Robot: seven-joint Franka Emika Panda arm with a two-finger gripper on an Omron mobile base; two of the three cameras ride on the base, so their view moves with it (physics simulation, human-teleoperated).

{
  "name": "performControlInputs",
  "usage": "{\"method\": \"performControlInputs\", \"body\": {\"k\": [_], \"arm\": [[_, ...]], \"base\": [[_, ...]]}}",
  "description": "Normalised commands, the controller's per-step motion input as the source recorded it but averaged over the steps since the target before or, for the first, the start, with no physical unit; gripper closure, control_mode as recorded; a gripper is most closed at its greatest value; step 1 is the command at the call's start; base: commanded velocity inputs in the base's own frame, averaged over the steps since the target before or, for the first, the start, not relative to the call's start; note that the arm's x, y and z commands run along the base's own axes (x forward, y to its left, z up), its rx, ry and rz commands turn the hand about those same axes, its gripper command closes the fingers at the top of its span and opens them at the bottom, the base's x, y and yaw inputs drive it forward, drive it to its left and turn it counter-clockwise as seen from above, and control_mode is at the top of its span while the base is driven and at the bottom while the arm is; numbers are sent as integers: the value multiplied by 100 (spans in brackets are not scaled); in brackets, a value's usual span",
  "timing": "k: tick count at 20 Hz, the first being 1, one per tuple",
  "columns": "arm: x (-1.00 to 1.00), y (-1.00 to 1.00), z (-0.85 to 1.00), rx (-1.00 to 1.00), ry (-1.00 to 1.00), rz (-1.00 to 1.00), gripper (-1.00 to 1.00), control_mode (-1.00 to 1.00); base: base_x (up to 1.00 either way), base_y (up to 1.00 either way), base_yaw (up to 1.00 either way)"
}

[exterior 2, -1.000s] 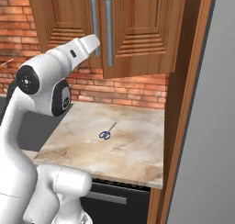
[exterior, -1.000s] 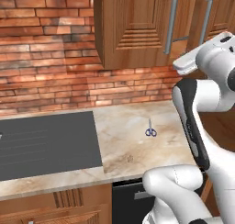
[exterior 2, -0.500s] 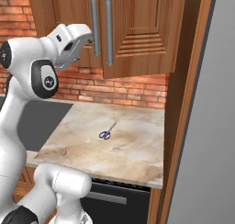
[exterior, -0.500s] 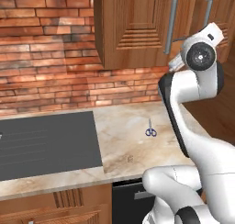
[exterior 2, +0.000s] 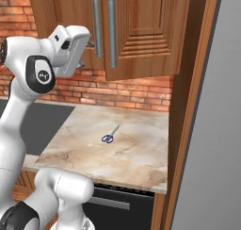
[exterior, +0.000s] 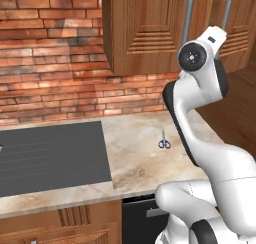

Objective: Pick the pan from the cabinet and place it on the stove. Then turn on the stove burner for the pan.

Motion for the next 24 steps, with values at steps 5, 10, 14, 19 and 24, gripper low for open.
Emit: {"method": "performControlInputs", "body": {"k": [5, 10, 14, 19, 24], "arm": [[12, -2, -10, -6, 7, 0, -100, -100], [23, 0, 0, -6, 4, -1, -100, -100], [31, 0, 0, -8, 3, 0, -100, -100], [30, 0, 0, -8, 6, 0, -100, -100], [25, 0, 0, -4, 8, 0, -100, -100]], "base": [[0, 0, 0], [0, 0, 0], [0, 0, 0], [0, 0, 0], [0, 0, 0]]}}
